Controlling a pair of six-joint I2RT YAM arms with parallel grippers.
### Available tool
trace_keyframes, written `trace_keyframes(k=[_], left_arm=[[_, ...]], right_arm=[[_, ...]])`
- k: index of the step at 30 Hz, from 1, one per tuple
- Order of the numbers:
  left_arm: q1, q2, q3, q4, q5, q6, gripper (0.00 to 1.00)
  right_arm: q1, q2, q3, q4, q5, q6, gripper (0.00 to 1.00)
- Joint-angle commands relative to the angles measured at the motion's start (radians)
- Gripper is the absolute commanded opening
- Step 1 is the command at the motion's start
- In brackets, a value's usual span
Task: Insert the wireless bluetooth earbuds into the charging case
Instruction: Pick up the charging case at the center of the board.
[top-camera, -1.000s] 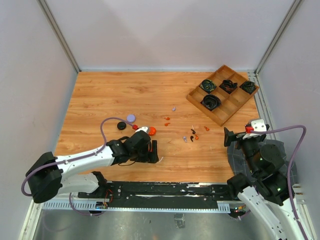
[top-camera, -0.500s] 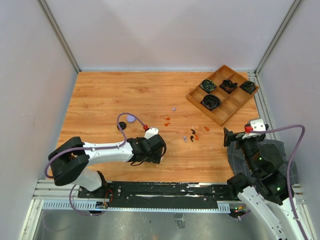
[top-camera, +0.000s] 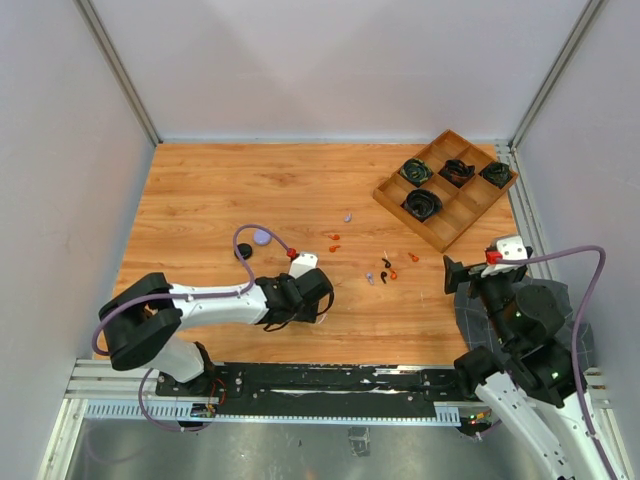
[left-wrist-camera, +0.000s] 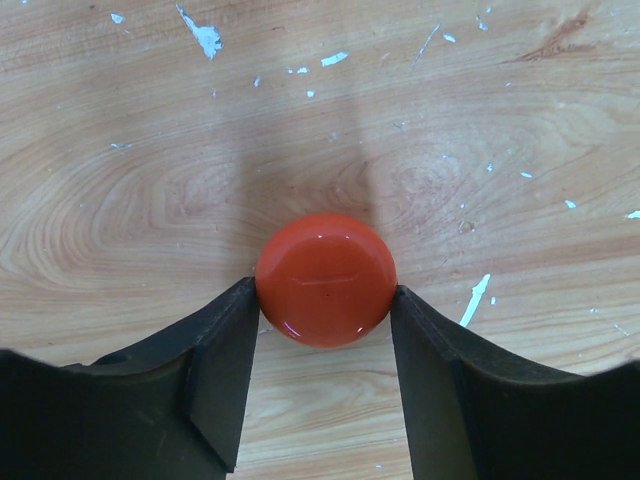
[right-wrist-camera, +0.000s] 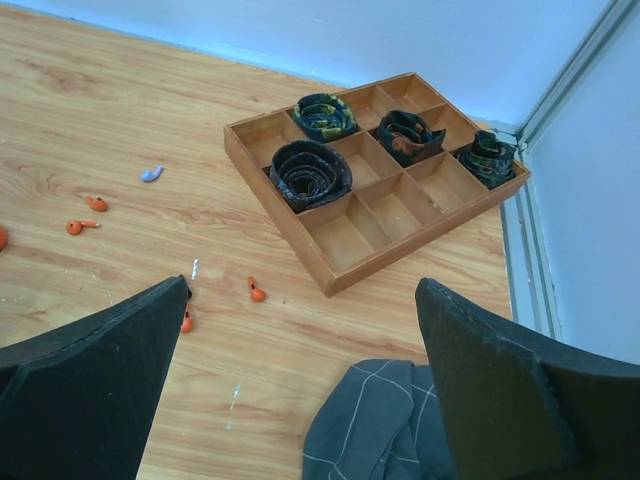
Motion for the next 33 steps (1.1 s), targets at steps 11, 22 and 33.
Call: trace_keyframes(k=[11,22,33], left_arm=[[-0.010,-0.067,-0.079,0.181,-0.067,0.110,0.41],[-0.015,-0.252,-0.235,0.613,-0.130,0.415,0.38],[-0.061,-0.300,-0.361,1.034,-0.024,0.781,0.39]], right_arm=[[0.020,0.217,0.131,-0.054,-0.184,0.061,0.99],[0.022,0.579,0.194,-0.033,-0.500,0.132,0.97],[0.082,0.813,0.252,0.015,-0.683,0.199,0.87]])
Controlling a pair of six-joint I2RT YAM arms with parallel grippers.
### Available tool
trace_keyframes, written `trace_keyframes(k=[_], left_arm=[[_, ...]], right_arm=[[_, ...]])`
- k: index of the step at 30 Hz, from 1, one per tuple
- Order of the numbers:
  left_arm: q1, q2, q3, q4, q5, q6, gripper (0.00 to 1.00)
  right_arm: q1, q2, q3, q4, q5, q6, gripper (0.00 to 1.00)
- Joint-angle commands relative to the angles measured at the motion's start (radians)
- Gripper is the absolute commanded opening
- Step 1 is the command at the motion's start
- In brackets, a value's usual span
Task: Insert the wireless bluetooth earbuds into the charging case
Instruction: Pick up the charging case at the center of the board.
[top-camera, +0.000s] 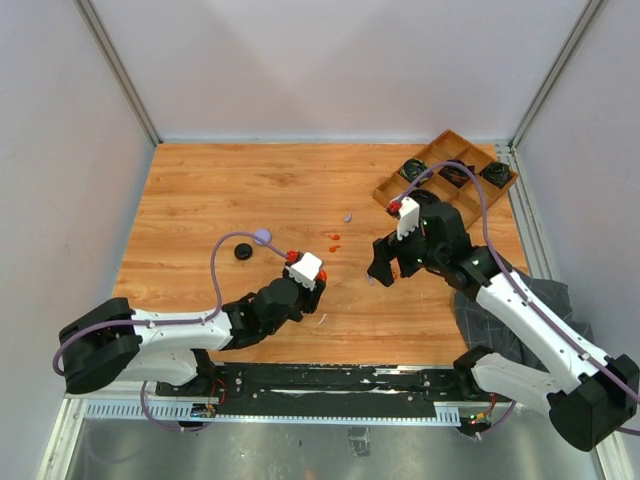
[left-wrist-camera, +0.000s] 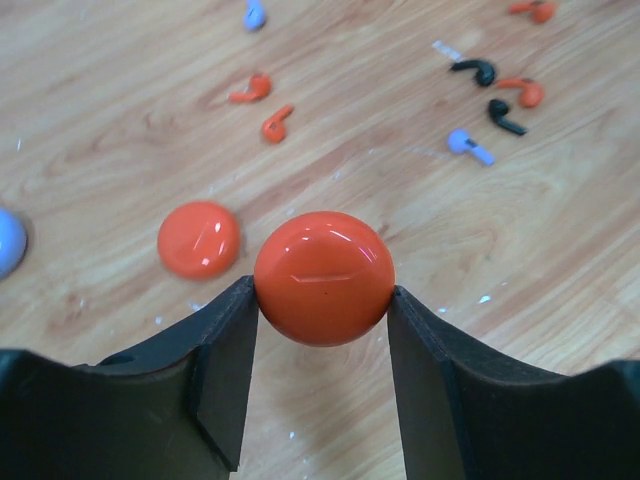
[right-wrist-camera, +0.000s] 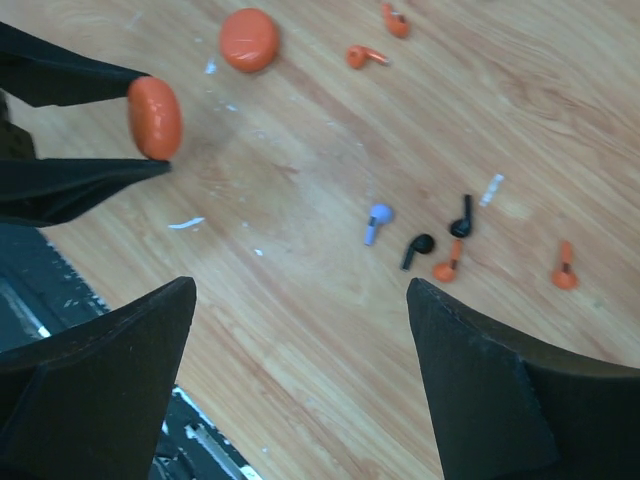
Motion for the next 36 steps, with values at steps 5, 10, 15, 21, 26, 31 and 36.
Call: trace_keyframes(k=[5,10,15,21,26,31,36], left_arm=[[-0.045,-0.062,-0.119,0.412,0.163,0.278,0.39],[-0.059,-0.069,-0.163,0.531,0.272,0.391,0.37],[-0.065,-0.067,-0.175,0.590,0.297,0.445,0.36],[-0.067,-0.065,-0.169,0.597,0.311,0.463,0.37],[-0.069,-0.062,-0.169,0.597,0.326,0.466,0.37],[-0.070,-0.063,-0.170,0.597,0.326,0.467,0.38],[-0.070,-0.076,-0.178,0.595,0.329,0.458,0.46]], right_arm=[[0.078,0.073,0.061,0.098,-0.144,0.097,0.83],[0.118,0.108,0.073,0.146,-0.200,0.146,0.77],[0.163,0.139,0.098,0.154,-0.203,0.162,0.70],[0.207,0.180,0.107,0.158,-0.199,0.176,0.61],[0.233,0.208,0.113,0.158,-0.191,0.178,0.53],[0.243,0.223,0.121,0.158,-0.201,0.177,0.37],[0.246,0.214,0.128,0.155,-0.203,0.164,0.14]])
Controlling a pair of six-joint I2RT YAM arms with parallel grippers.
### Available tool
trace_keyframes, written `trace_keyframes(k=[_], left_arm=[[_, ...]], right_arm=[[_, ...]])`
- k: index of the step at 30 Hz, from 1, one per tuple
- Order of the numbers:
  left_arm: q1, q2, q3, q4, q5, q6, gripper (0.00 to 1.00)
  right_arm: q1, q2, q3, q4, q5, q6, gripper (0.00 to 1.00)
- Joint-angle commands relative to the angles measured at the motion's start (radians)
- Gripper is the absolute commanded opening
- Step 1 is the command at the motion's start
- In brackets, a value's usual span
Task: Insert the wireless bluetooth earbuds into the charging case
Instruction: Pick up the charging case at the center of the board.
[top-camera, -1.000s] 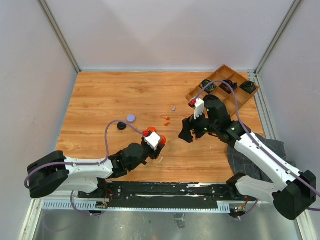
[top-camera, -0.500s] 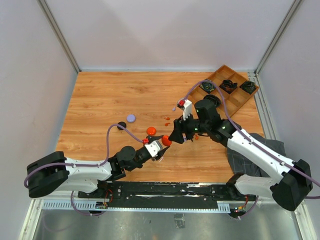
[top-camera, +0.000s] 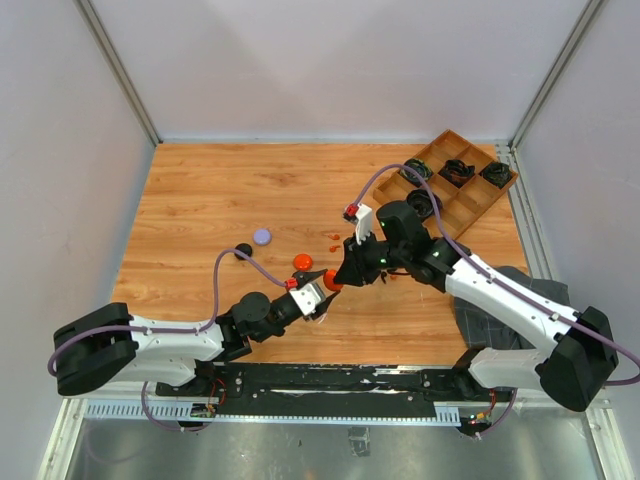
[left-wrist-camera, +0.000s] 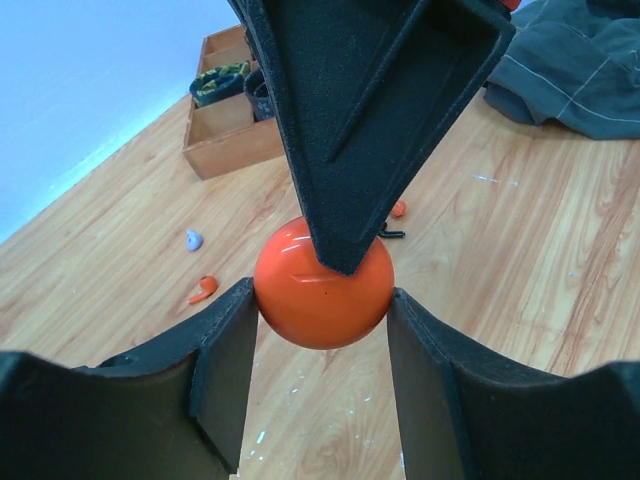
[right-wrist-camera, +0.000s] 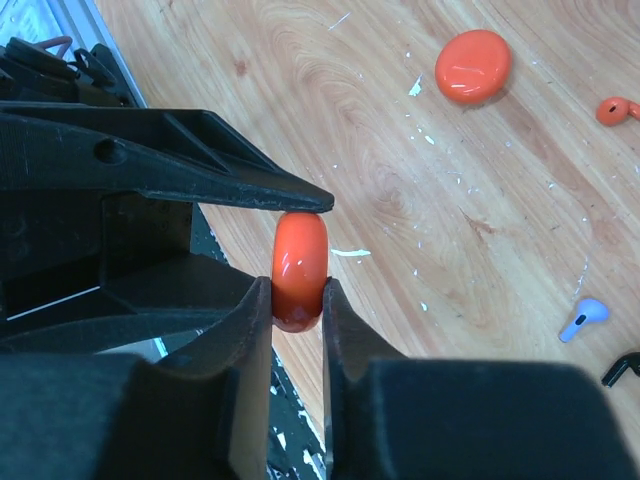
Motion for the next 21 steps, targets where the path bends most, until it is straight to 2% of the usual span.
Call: trace_keyframes(k=[1,5,9,12,17,21], left_arm=[[-0.013,-0.027,-0.017,0.051,0.021,0.000,0.49],[-0.012,-0.067,0.002,-0.040,0.039,-0.031,0.72],[-0.009,-0.135,0.002,-0.122,0.065,-0.065,0.81],[0.027,-0.208,-0.010,-0.173,0.138,-0.115,0.83],[0.169,-0.323,-0.020,-0.235,0.396,-0.247,0.83],[0.271,-0.352,-0.016,-0.236,0.574,-0.336,0.83]], right_arm=[[0.014,-0.009,0.039,0.009,-0.005,-0.017,0.10],[0.014,-0.030,0.051,-0.009,0.000,-0.049,0.01],[0.013,-0.058,0.060,-0.017,0.015,-0.097,0.01],[0.010,-0.071,0.067,-0.019,0.012,-0.140,0.01],[0.008,-0.081,0.074,-0.015,-0.049,-0.241,0.01],[0.009,-0.083,0.082,-0.016,-0.101,-0.298,0.01]])
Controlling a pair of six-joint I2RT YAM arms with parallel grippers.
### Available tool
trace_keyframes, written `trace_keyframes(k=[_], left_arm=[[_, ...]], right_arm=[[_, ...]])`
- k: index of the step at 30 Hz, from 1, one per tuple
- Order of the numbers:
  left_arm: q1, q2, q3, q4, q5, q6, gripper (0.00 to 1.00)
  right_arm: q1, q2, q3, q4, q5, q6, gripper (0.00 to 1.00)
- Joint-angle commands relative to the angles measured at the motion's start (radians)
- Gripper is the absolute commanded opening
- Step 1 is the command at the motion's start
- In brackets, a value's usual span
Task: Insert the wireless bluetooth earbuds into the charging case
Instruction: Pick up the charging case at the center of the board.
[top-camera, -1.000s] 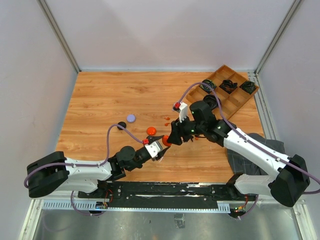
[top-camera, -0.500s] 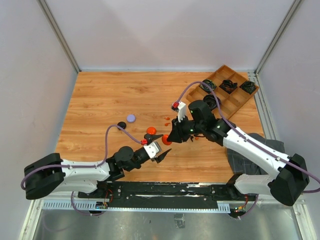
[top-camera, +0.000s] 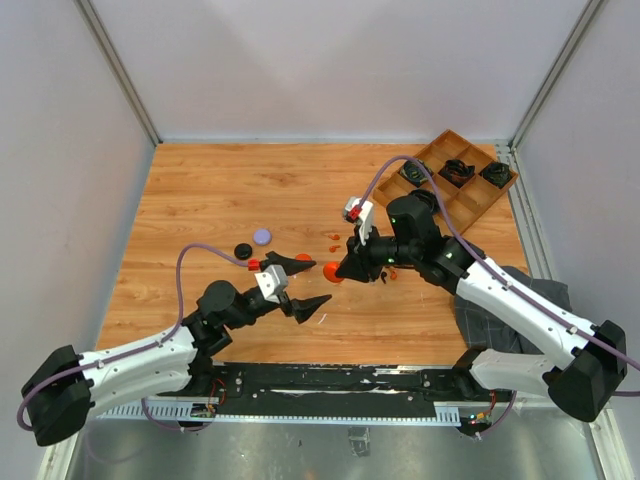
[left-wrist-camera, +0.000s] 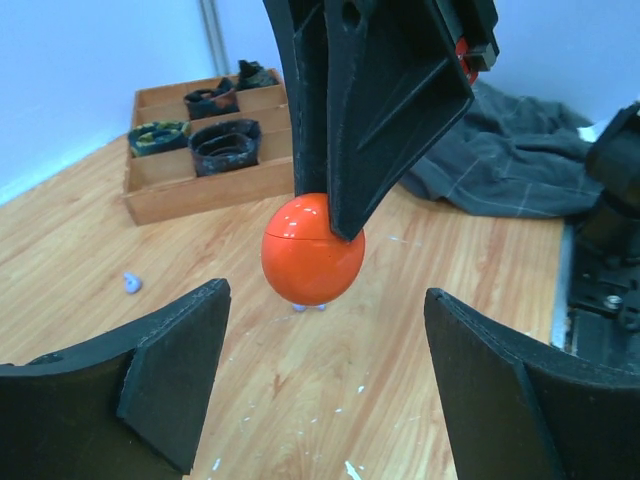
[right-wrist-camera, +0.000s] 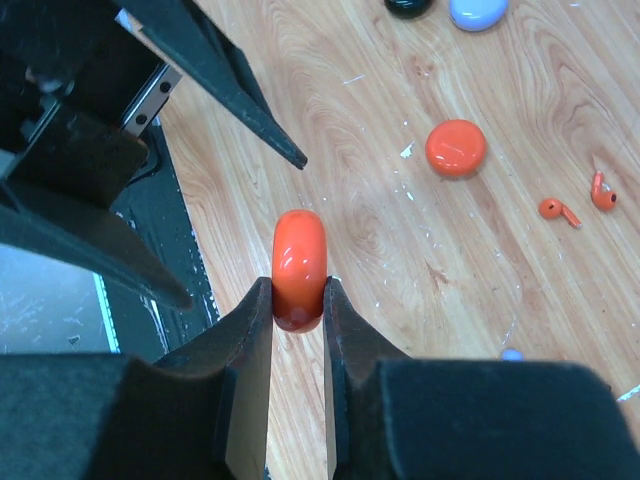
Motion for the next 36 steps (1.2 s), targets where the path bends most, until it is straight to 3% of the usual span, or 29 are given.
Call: trace_keyframes(k=[1,7,13,20,36], left_arm=[[0.105,-0.019,-0.011,-0.008,0.275,-0.141,0.83],[0.249,0.059,-0.023,0.163,0.511,-0.319,0.78],[0.294,0.174,-0.010,0.335,0.629,-0.445,0.69],[0.297,0.238,0.008,0.412,0.649,-0.511,0.54],[0.297,0.248,0.035,0.407,0.653,-0.549,0.39]], right_arm=[[0.010,-0.018,0.036,0.005,-0.082,-0.116,0.01],[0.009,-0.032,0.035,0.016,-0.162,-0.188,0.01],[0.009,-0.034,0.036,0.026,-0.248,-0.236,0.01],[0.010,-0.030,0.029,0.053,-0.296,-0.253,0.01],[0.026,0.011,0.039,0.043,-0.303,-0.277,0.01]])
